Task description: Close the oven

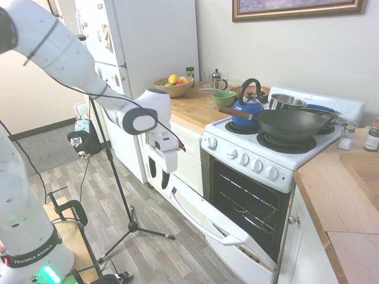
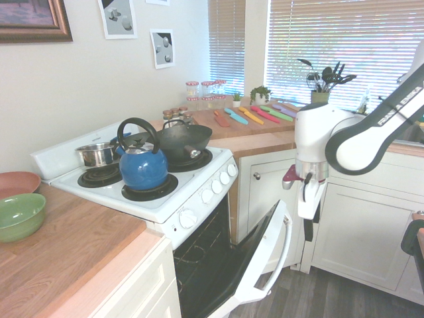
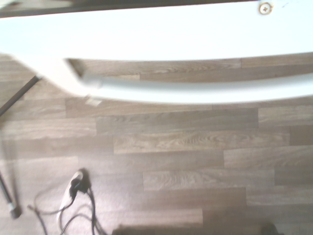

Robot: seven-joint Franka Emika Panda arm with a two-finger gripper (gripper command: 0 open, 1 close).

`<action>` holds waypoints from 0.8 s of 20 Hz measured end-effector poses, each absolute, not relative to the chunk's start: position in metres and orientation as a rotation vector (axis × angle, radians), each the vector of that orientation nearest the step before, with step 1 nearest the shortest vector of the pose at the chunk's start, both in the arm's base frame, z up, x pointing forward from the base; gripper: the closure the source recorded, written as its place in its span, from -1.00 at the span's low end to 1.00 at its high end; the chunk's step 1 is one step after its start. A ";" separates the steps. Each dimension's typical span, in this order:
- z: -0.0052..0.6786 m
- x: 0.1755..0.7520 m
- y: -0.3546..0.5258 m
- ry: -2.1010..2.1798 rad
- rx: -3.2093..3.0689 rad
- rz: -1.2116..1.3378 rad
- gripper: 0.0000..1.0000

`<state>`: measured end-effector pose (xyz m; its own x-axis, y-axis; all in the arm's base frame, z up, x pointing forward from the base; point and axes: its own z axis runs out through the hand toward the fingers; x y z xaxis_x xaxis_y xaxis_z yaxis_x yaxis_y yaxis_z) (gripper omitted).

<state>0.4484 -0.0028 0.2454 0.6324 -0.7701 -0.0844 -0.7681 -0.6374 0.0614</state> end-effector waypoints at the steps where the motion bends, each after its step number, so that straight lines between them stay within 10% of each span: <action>1: 0.230 0.456 -0.008 -1.329 2.822 -0.166 -1.00; 16: 0.111 0.506 -0.041 -1.204 2.933 -0.091 -1.00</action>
<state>0.5058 -0.0405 0.1114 0.7105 -0.7008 -0.0644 -0.7025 -0.7117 -0.0064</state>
